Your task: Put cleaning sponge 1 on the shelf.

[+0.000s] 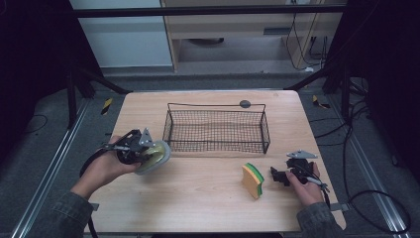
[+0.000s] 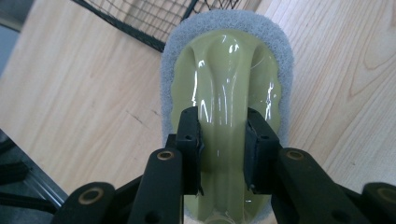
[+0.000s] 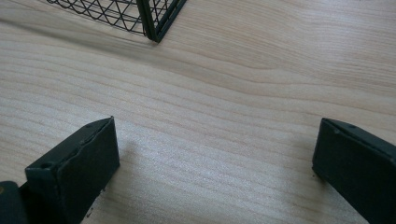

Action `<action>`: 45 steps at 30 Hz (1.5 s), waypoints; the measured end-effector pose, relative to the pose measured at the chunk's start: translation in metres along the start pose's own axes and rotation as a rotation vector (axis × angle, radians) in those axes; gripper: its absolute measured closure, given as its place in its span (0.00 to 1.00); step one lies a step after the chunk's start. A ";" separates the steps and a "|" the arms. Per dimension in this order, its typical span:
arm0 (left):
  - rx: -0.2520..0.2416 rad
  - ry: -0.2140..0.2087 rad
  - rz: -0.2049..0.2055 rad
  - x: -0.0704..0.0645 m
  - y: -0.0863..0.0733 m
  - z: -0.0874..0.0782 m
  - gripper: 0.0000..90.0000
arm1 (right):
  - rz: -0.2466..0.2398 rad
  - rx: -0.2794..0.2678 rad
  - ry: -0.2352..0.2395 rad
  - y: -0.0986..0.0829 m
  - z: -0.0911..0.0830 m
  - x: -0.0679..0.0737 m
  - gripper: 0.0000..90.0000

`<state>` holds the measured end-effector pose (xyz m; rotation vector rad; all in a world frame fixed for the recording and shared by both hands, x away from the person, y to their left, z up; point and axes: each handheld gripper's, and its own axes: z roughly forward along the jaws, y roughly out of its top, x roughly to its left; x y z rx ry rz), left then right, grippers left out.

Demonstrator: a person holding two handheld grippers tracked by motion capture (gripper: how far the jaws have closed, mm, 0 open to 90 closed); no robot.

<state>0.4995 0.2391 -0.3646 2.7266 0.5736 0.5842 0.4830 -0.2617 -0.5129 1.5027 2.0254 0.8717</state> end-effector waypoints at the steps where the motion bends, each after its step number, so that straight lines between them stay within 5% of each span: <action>1: -0.010 0.003 0.011 0.000 0.003 -0.005 0.79 | 0.000 0.000 -0.001 0.000 0.000 0.000 0.01; 16: -0.072 0.019 0.157 0.021 0.033 -0.029 0.79 | -0.004 0.006 -0.002 0.002 0.001 0.000 0.01; 24: -0.139 0.123 0.211 0.035 0.051 -0.024 0.79 | -0.009 0.002 0.006 -0.001 -0.001 0.001 0.01; 32: -0.143 0.166 0.189 0.045 0.058 -0.014 0.79 | -0.017 0.003 0.005 -0.002 -0.002 0.001 0.01; 45: -0.149 0.180 0.250 0.047 0.077 -0.006 0.79 | -0.018 0.003 0.006 -0.002 -0.002 0.001 0.01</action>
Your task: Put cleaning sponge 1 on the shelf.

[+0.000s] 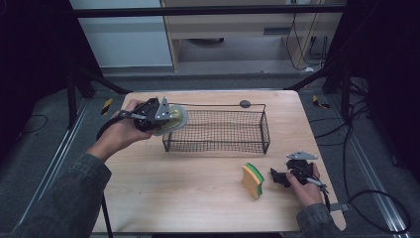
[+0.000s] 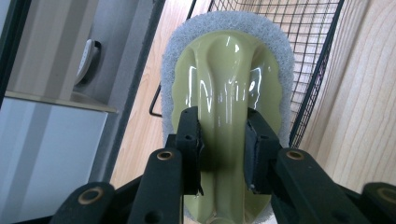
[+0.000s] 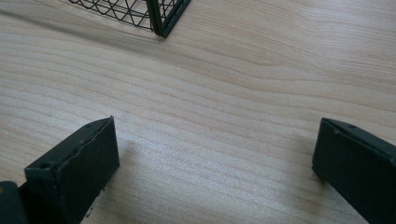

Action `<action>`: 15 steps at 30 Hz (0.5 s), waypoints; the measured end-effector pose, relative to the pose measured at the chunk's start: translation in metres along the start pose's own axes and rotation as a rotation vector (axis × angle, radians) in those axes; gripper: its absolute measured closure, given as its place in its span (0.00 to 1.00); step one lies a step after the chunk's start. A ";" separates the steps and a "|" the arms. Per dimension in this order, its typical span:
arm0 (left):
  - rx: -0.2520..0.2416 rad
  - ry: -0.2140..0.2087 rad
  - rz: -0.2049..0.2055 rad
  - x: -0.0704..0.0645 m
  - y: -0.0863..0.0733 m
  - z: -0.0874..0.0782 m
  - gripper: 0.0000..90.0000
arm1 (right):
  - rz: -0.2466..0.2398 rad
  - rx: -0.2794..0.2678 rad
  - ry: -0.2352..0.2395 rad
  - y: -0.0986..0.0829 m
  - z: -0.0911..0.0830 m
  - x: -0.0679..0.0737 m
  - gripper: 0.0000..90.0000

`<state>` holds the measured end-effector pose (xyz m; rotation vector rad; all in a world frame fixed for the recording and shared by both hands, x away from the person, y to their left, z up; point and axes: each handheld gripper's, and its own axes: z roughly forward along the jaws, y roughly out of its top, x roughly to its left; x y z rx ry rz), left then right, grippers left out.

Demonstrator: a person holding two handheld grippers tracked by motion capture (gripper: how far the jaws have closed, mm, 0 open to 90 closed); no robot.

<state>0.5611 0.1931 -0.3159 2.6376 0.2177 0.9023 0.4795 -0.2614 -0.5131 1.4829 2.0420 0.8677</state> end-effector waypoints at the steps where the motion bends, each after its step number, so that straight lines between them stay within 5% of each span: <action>1: -0.001 -0.001 0.002 0.000 0.001 0.001 0.79 | -0.002 0.000 0.000 0.000 0.000 0.000 0.01; 15: -0.011 -0.004 0.045 0.004 0.023 0.013 0.79 | -0.005 0.001 -0.001 0.000 0.000 0.000 0.01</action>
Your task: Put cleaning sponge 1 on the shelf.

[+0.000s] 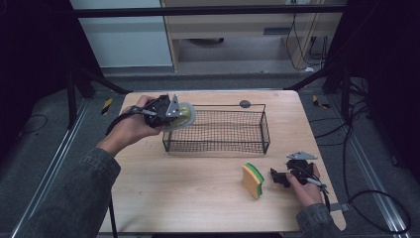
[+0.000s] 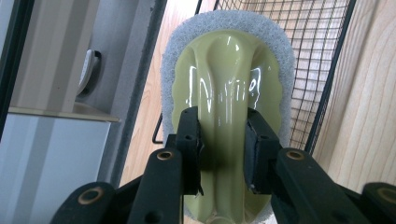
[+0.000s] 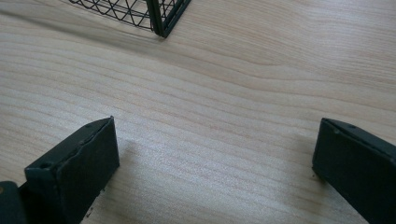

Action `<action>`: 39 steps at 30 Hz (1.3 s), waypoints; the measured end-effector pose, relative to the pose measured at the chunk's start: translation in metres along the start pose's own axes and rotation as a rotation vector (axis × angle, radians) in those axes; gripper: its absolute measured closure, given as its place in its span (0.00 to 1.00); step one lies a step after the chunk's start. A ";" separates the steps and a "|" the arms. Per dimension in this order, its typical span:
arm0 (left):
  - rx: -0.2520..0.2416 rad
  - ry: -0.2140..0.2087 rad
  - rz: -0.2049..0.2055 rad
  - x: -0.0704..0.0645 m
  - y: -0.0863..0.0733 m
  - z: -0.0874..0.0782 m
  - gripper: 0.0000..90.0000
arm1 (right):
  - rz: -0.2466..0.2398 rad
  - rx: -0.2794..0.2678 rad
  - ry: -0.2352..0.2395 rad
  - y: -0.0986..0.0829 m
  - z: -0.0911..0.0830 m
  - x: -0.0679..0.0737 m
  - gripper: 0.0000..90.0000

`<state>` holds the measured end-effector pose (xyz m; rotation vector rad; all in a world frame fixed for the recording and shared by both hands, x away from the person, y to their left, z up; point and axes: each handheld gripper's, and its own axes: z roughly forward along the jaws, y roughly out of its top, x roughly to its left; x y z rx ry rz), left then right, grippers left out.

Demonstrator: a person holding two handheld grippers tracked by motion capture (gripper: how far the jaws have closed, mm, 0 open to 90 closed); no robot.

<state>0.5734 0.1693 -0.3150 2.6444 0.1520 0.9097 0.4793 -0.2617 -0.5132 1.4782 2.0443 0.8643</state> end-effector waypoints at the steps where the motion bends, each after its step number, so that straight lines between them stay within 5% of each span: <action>1: 0.002 0.000 0.005 0.000 0.001 0.001 0.79 | 0.000 0.000 0.000 0.000 0.000 0.000 0.01; 39: 0.012 -0.050 0.071 -0.002 0.018 0.033 0.79 | 0.001 0.001 0.000 0.000 0.000 0.000 0.01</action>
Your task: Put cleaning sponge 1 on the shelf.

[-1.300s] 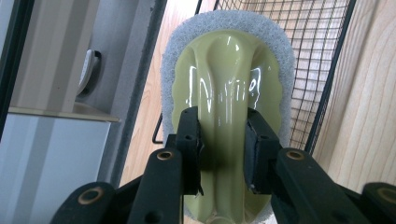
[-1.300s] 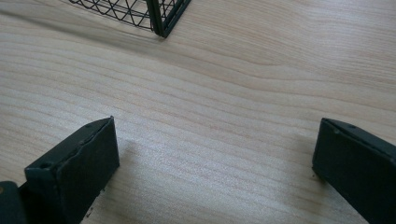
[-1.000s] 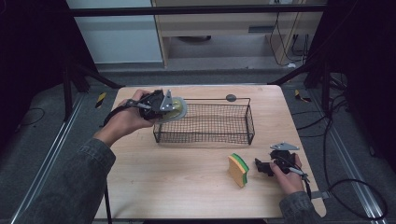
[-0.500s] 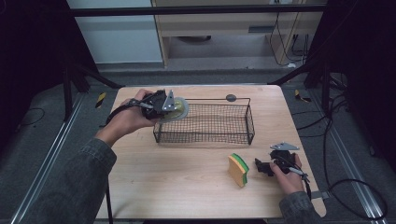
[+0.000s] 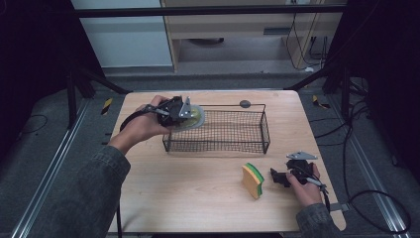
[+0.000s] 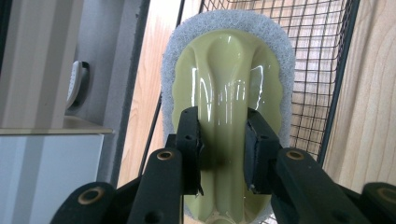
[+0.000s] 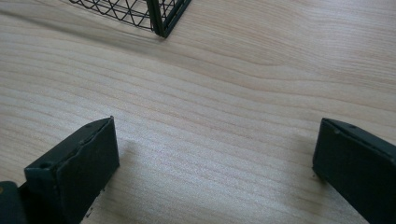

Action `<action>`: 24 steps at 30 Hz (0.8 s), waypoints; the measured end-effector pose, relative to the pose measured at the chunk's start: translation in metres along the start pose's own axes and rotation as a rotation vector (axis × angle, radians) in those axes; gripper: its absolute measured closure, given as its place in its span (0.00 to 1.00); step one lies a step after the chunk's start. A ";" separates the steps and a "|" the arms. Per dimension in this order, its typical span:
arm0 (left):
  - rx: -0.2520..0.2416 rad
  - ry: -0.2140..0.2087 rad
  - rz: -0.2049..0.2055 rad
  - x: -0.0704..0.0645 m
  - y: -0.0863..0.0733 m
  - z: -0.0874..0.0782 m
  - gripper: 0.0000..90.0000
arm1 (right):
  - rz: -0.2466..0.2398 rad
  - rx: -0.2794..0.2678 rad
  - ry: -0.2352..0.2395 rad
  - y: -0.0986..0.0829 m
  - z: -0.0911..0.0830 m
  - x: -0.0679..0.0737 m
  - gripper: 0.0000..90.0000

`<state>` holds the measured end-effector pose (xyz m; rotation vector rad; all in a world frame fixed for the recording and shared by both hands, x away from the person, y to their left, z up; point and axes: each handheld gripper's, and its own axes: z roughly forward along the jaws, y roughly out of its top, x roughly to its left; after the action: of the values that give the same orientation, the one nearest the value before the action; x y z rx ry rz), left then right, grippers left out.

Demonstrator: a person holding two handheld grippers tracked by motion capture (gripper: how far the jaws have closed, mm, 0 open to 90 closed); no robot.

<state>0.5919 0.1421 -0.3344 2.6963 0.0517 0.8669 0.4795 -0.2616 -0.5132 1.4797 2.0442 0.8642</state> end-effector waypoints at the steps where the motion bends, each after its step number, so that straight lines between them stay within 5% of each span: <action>1: 0.001 -0.003 0.003 -0.001 0.001 0.002 0.79 | 0.000 0.000 0.000 0.000 0.000 0.000 0.01; 11: 0.012 -0.031 0.037 -0.005 0.006 0.009 0.79 | 0.000 0.000 0.000 0.000 0.000 0.000 0.01; 24: 0.025 -0.056 0.028 -0.005 -0.001 0.015 0.79 | 0.000 0.000 0.000 0.000 0.000 0.000 0.01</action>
<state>0.5964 0.1388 -0.3488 2.7495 0.0127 0.8035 0.4795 -0.2616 -0.5133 1.4790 2.0440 0.8641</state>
